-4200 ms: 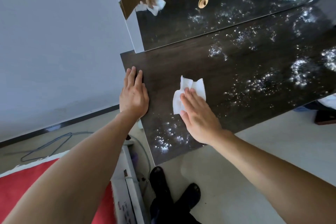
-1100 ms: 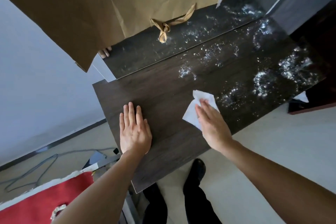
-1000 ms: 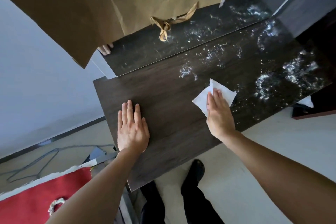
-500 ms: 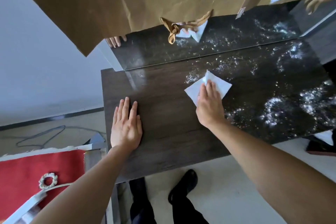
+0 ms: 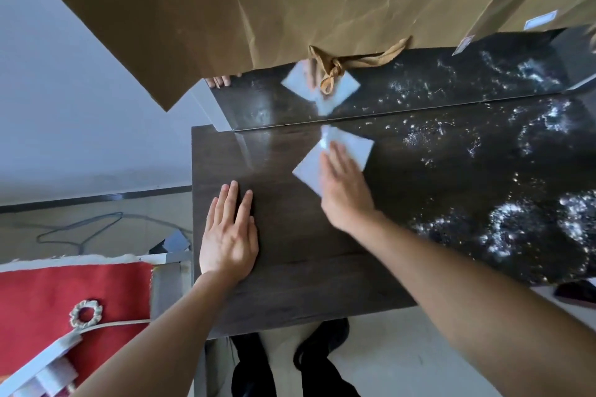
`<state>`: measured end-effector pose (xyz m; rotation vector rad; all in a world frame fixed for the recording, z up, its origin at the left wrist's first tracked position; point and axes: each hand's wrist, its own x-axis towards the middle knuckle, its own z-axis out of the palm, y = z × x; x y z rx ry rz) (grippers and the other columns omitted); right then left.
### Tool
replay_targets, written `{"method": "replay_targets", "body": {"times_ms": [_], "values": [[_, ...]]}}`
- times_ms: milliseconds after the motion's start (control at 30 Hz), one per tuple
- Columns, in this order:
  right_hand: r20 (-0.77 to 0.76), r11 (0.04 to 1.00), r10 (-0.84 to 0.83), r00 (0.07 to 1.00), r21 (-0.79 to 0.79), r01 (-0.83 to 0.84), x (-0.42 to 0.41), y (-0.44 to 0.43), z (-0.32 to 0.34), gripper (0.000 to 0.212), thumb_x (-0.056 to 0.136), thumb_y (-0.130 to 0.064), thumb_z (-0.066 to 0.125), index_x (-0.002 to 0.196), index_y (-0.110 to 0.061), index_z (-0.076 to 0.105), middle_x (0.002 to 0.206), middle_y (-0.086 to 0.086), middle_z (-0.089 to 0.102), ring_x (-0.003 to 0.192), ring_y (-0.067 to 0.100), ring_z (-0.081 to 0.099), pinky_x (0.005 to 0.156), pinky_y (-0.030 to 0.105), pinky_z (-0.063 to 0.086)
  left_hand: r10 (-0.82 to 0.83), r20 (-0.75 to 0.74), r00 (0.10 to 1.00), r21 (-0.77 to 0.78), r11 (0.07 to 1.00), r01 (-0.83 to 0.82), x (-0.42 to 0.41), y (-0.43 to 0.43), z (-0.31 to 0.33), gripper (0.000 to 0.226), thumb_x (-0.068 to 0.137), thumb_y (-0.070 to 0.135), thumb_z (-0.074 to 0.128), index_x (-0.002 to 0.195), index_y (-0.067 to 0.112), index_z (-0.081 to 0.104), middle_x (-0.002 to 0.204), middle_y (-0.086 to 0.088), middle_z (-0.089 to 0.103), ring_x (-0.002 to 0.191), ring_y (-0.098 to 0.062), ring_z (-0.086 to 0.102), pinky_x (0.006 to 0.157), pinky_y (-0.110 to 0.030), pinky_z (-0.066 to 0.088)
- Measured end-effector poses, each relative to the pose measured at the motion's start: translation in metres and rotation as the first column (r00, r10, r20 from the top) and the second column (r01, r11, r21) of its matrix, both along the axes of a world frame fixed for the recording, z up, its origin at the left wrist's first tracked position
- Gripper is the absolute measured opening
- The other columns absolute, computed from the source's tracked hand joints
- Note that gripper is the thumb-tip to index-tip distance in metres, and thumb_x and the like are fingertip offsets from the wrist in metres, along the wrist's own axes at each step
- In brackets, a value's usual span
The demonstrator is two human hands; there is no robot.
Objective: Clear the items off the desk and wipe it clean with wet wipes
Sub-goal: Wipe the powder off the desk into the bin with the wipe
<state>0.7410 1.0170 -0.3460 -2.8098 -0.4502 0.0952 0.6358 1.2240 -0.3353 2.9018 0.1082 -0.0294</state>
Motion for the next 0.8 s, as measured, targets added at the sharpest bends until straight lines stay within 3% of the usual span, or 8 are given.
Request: {"method": "replay_targets", "body": {"times_ms": [133, 233, 333, 400, 533, 600, 700, 800], "values": [[0.023, 0.959, 0.283, 0.959, 0.016, -0.283, 0.002, -0.023, 0.001, 0.061, 0.076, 0.01, 0.049, 0.137, 0.003, 0.04, 0.148, 0.02, 0.035, 0.139, 0.036, 0.029, 0.113, 0.043, 0.024, -0.004, -0.006, 1.0, -0.006, 1.0, 0.004, 0.001, 0.0, 0.002, 0.05, 0.094, 0.024, 0.027, 0.138, 0.006, 0.044, 0.151, -0.019, 0.03, 0.143, -0.033, 0.021, 0.116, -0.045, 0.02], [0.057, 0.995, -0.055, 0.997, -0.078, 0.059, 0.052, -0.065, 0.001, 0.063, 0.074, 0.011, 0.054, 0.135, 0.005, 0.037, 0.146, 0.024, 0.034, 0.137, 0.04, 0.028, 0.112, 0.046, 0.029, 0.004, -0.005, 1.0, -0.01, 1.0, -0.004, 0.002, 0.0, 0.001, 0.051, 0.094, 0.024, 0.027, 0.139, 0.007, 0.044, 0.151, -0.019, 0.03, 0.143, -0.032, 0.02, 0.116, -0.045, 0.019], [0.015, 0.878, -0.475, 0.88, -0.066, 0.475, 0.079, -0.045, 0.005, 0.066, 0.086, -0.004, 0.05, 0.142, 0.009, 0.018, 0.151, 0.029, 0.016, 0.143, 0.04, 0.009, 0.116, 0.044, 0.017, 0.003, -0.004, 1.0, -0.019, 1.0, -0.003, 0.002, 0.001, -0.001, 0.05, 0.092, 0.022, 0.03, 0.138, 0.007, 0.044, 0.151, -0.019, 0.029, 0.143, -0.032, 0.02, 0.116, -0.044, 0.019], [-0.07, 0.831, -0.556, 0.828, -0.059, 0.553, 0.079, 0.0, 0.013, 0.068, 0.087, -0.009, 0.047, 0.143, 0.011, 0.014, 0.151, 0.032, 0.01, 0.143, 0.041, 0.004, 0.117, 0.045, 0.013, 0.0, -0.013, 1.0, -0.013, 1.0, 0.0, 0.002, 0.001, -0.002, 0.05, 0.092, 0.021, 0.031, 0.139, 0.008, 0.044, 0.152, -0.018, 0.029, 0.143, -0.031, 0.019, 0.117, -0.044, 0.018], [0.015, 0.997, -0.073, 0.997, -0.018, 0.073, 0.031, 0.041, 0.004, 0.066, 0.08, 0.003, 0.055, 0.14, 0.006, 0.029, 0.148, 0.028, 0.026, 0.142, 0.041, 0.016, 0.116, 0.046, 0.018, -0.007, -0.013, 1.0, -0.018, 1.0, 0.007, 0.002, 0.003, -0.001, 0.051, 0.092, 0.022, 0.03, 0.139, 0.007, 0.044, 0.151, -0.018, 0.029, 0.143, -0.031, 0.019, 0.117, -0.044, 0.017], [0.055, 0.988, 0.152, 0.987, -0.039, -0.15, 0.033, 0.008, 0.004, 0.062, 0.082, 0.004, 0.058, 0.14, 0.0, 0.035, 0.148, 0.019, 0.034, 0.142, 0.033, 0.024, 0.116, 0.04, 0.021, -0.001, -0.022, 1.0, -0.02, 1.0, 0.001, 0.001, 0.002, 0.0, 0.051, 0.093, 0.023, 0.03, 0.139, 0.008, 0.044, 0.152, -0.018, 0.028, 0.144, -0.03, 0.018, 0.117, -0.043, 0.017], [0.172, 0.997, 0.066, 0.983, -0.055, -0.057, 0.064, -0.052, 0.005, 0.051, 0.078, 0.012, 0.059, 0.127, -0.001, 0.052, 0.134, 0.018, 0.052, 0.13, 0.034, 0.043, 0.112, 0.037, 0.029, 0.0, -0.031, 1.0, -0.017, 1.0, -0.001, 0.002, 0.002, 0.002, 0.051, 0.094, 0.025, 0.028, 0.14, 0.009, 0.043, 0.152, -0.017, 0.028, 0.144, -0.03, 0.018, 0.117, -0.044, 0.018], [0.185, 0.976, -0.215, 0.959, 0.081, 0.203, 0.061, -0.06, 0.012, 0.037, 0.073, 0.012, 0.061, 0.105, -0.006, 0.067, 0.117, 0.018, 0.061, 0.102, 0.042, 0.056, 0.086, 0.042, 0.048, 0.0, -0.023, 1.0, -0.021, 1.0, 0.0, 0.002, 0.003, 0.002, 0.051, 0.094, 0.025, 0.028, 0.14, 0.008, 0.043, 0.152, -0.018, 0.029, 0.144, -0.031, 0.018, 0.117, -0.045, 0.019]]}}
